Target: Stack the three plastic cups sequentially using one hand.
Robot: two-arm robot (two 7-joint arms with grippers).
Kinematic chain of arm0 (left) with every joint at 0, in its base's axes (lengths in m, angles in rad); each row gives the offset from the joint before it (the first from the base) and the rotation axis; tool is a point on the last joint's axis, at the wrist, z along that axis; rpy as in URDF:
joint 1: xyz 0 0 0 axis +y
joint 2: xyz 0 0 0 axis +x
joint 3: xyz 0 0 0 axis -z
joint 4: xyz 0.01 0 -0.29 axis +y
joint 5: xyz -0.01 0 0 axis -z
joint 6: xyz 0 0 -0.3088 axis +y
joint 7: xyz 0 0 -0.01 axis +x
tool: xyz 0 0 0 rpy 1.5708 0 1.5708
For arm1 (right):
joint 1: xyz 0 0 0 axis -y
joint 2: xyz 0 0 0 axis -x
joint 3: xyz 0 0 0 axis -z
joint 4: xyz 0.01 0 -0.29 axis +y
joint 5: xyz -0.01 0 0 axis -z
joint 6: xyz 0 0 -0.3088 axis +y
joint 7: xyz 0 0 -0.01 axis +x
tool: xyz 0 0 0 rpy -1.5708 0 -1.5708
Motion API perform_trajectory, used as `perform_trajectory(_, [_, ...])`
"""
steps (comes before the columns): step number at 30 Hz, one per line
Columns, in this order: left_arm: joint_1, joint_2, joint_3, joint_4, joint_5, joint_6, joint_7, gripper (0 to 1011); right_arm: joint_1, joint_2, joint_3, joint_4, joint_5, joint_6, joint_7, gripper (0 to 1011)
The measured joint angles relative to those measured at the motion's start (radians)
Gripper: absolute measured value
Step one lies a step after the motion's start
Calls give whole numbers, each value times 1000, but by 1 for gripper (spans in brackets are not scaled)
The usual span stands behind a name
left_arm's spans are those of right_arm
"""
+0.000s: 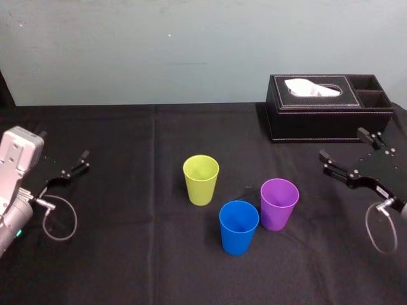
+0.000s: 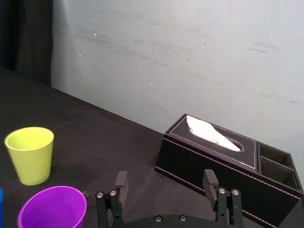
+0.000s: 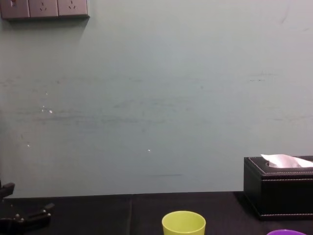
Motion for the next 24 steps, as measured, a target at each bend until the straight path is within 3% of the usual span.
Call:
perform_trajectory(9, [0,0,0,0,0,0,0,1010,-113,33,72,-78,59,2,56,1004])
perform_trajectory(24, [0,0,0,0,0,0,0,1010,-204,79,79,-113,61,29,182,1004])
